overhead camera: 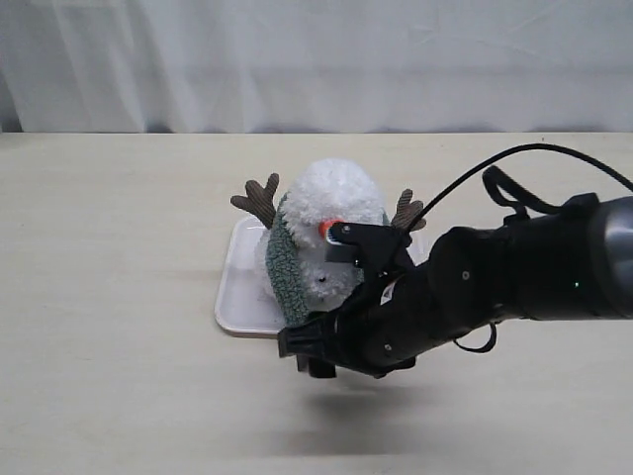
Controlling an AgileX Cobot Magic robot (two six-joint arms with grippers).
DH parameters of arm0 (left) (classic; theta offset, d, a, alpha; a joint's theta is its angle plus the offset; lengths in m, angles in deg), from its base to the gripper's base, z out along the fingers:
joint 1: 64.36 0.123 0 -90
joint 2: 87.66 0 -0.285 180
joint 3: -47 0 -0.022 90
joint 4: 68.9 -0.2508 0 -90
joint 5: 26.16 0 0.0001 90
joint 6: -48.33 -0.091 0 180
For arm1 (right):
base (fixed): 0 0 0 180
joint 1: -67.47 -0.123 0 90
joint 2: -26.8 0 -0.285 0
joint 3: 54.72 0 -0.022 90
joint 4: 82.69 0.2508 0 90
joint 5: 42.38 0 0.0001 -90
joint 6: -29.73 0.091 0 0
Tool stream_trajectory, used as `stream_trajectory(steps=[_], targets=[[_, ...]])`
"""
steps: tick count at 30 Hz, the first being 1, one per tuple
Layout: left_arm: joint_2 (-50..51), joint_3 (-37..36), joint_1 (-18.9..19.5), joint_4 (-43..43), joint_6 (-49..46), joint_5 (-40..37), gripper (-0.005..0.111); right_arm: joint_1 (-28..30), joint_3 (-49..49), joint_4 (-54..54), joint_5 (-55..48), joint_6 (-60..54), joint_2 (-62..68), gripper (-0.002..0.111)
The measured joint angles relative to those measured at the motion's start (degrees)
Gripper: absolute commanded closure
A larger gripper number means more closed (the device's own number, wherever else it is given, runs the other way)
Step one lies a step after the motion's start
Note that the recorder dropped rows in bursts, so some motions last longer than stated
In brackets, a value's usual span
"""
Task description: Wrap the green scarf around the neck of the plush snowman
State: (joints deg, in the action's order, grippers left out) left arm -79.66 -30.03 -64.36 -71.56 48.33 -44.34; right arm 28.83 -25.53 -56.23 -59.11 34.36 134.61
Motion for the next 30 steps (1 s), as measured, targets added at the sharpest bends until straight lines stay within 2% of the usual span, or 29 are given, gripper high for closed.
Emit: stream_trajectory(steps=[7,26,30], targets=[[0.0,0.0,0.0,0.0,0.0,0.0,0.107,-5.0,0.0,0.0,6.1,-1.9,0.0,0.046],[0.0,0.0,0.0,0.0,0.0,0.0,0.107,-5.4,0.0,0.0,17.2,-5.0,6.9,0.046],[0.0,0.0,0.0,0.0,0.0,0.0,0.107,-5.4,0.0,0.0,18.5,-6.2,6.9,0.059]])
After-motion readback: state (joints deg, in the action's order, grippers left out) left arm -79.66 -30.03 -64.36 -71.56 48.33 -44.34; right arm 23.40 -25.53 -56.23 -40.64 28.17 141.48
